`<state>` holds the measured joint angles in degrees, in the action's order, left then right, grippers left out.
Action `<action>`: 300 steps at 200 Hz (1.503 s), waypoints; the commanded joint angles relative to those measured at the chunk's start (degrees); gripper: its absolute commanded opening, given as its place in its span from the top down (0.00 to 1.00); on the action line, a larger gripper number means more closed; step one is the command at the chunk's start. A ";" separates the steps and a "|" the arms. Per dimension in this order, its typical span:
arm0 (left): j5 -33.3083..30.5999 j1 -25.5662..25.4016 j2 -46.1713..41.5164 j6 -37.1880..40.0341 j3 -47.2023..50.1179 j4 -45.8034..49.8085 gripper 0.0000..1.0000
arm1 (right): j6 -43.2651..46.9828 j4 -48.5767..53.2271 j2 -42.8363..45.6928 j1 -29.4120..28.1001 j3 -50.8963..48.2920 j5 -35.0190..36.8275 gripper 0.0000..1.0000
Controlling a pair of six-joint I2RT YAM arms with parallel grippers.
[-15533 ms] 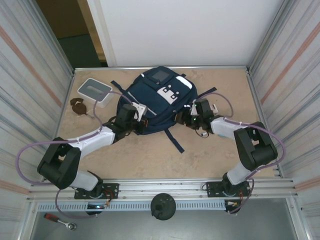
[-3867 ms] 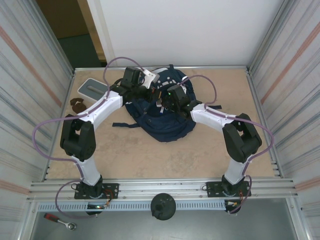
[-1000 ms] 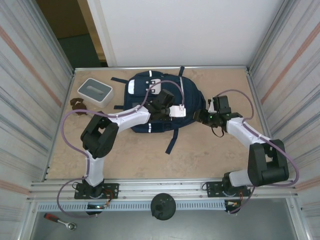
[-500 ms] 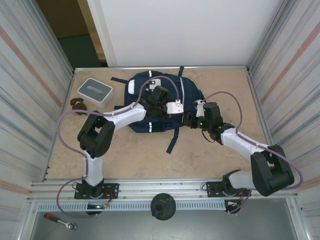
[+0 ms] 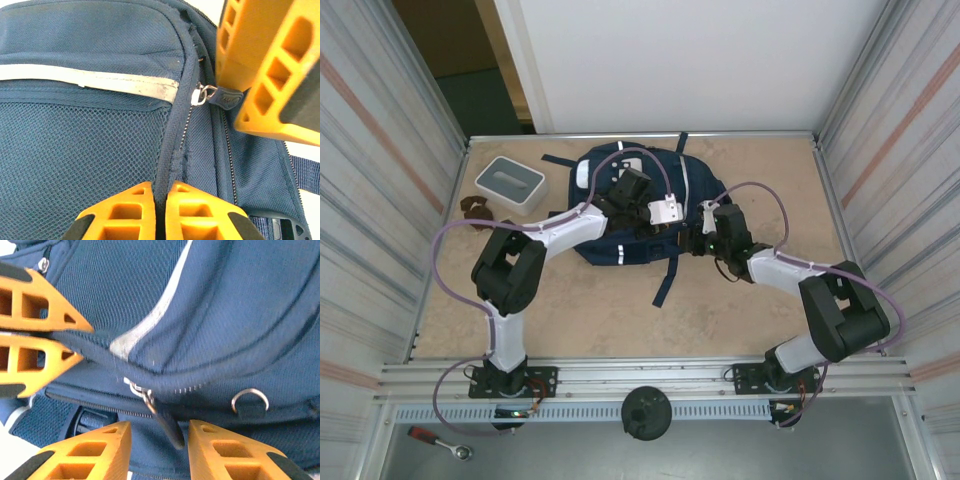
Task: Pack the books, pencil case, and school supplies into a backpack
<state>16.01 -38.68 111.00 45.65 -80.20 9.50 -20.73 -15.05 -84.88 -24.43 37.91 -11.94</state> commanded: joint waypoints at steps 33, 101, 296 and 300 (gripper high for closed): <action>3.79 -0.20 -3.68 -1.60 1.10 0.89 1.00 | 4.18 -0.01 -1.75 -0.36 4.25 1.97 0.66; 3.83 -0.13 -3.78 -1.70 1.23 0.87 1.00 | 4.40 -0.86 -3.38 -0.62 5.39 2.01 0.75; 6.08 2.20 -6.42 -2.31 4.15 0.61 1.00 | 4.34 4.69 0.37 -0.35 3.97 13.96 1.00; 6.34 2.52 -6.63 -2.38 4.37 0.69 1.00 | 4.18 5.03 0.62 0.07 3.68 14.55 1.00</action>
<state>18.04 -37.52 109.25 44.86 -77.60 6.79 -15.94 -11.49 -86.94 -26.30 43.16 -6.00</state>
